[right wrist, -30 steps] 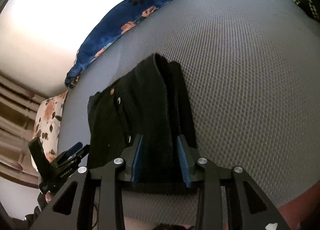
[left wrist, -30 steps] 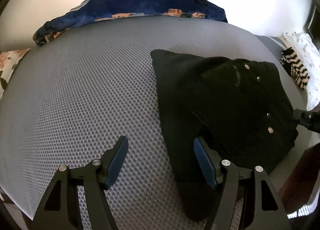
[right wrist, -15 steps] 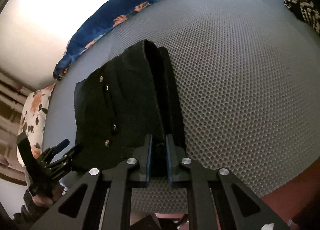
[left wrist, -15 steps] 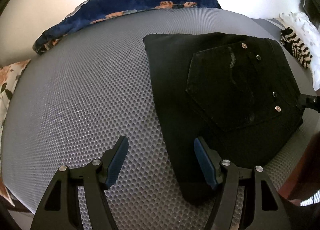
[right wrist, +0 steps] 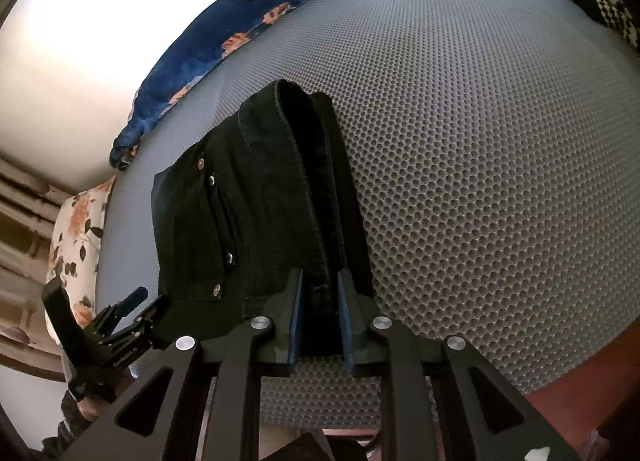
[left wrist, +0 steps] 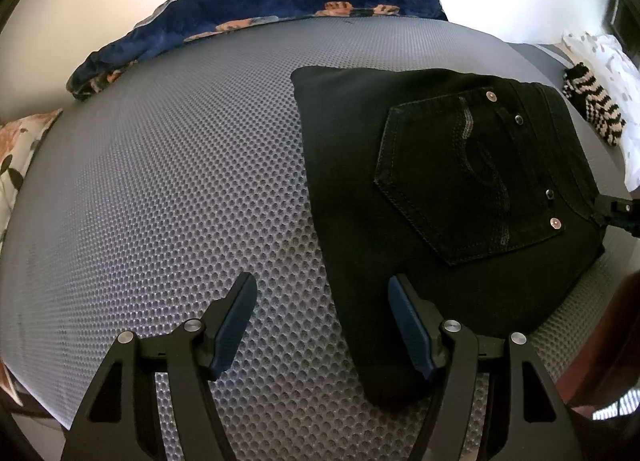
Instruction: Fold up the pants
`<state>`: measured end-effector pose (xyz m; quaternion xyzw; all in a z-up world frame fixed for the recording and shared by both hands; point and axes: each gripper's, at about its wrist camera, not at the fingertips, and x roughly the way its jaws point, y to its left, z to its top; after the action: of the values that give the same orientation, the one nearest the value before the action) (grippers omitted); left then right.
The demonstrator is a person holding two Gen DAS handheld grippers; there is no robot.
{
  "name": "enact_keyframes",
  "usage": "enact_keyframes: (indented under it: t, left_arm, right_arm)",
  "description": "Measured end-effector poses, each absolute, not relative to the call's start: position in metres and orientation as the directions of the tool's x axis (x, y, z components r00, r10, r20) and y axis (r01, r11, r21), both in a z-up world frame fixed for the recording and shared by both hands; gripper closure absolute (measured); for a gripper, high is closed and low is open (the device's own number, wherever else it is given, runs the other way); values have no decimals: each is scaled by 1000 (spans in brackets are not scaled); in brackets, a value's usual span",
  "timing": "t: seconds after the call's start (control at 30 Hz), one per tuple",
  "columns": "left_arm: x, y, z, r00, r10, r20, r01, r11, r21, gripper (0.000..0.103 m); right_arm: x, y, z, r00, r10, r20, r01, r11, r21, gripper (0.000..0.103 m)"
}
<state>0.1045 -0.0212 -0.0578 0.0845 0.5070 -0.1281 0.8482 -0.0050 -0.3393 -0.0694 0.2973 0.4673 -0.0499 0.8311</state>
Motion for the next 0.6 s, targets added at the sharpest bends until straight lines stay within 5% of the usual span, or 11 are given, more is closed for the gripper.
enact_keyframes:
  t: [0.6]
  left_arm:
    - [127,24,-51,380,-313,-870,199,947,-253,34]
  right_arm:
    - [-2,-351,-65,542,208,-814,361,817,450,61]
